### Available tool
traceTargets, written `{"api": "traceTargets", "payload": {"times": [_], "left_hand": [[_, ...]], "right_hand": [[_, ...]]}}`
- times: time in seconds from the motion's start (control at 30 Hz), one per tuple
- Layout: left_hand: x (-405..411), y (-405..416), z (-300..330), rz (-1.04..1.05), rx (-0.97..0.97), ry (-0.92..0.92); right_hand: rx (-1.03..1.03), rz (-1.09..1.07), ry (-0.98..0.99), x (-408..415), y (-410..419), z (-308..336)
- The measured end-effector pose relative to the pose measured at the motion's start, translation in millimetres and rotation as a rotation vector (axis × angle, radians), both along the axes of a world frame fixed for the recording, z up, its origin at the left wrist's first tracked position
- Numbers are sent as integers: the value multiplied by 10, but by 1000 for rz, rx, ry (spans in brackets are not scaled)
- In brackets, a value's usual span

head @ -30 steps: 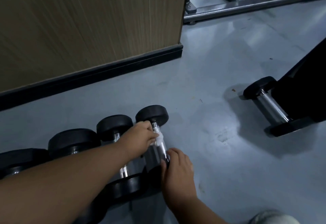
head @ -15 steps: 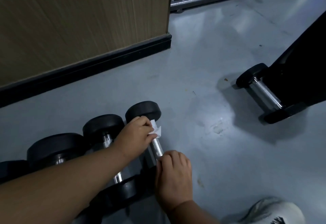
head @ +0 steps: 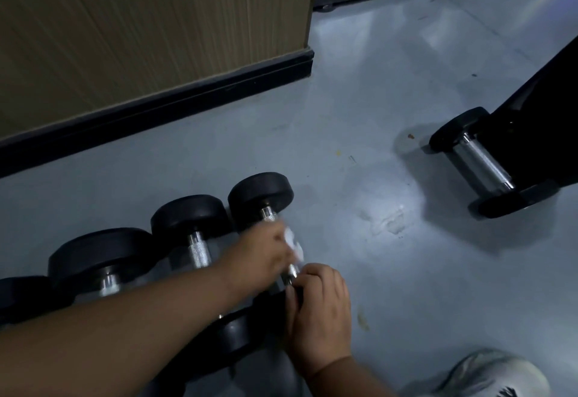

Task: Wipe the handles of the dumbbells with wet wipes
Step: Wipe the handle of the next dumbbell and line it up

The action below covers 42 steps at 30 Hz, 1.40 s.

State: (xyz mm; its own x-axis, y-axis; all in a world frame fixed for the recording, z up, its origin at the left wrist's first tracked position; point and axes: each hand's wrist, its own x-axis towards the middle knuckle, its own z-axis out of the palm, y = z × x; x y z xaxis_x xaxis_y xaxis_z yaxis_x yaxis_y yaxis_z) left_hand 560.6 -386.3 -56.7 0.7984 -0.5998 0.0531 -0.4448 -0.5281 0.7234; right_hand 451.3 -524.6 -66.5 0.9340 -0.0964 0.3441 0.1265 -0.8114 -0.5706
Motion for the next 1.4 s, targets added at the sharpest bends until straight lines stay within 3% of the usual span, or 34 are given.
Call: {"api": "traceTargets", "payload": {"times": [0.1, 0.27, 0.4, 0.47, 0.6, 0.67, 0.83, 1.0, 1.07, 1.2, 1.4], "left_hand": [[-143, -12, -31, -172, 60, -65], [265, 110, -96, 177, 44, -56], [-143, -11, -99, -147, 21, 28], [-103, -18, -125, -197, 60, -49], [269, 52, -98, 145, 47, -46], [202, 48, -77, 186, 21, -59], [-151, 35, -83, -148, 47, -18], [224, 93, -102, 168, 47, -52], [95, 48, -120, 162, 45, -45], [-153, -49, -115, -84, 50, 17], [206, 40, -137, 191, 25, -26]], "right_hand": [[24, 19, -17, 11, -33, 0], [-43, 4, -23, 20, -22, -2], [-8, 25, -11, 30, -45, 11], [9, 29, -4, 46, -70, 11], [-31, 13, 18, 49, -66, 17], [-34, 17, 15, 39, -57, 14], [7, 19, 1, 77, -91, 20], [-11, 13, -2, 61, -101, 14], [-1, 14, -6, 62, -105, 0], [37, 16, -19, 86, -124, -12], [-2, 21, 2, 58, -122, 1]]}}
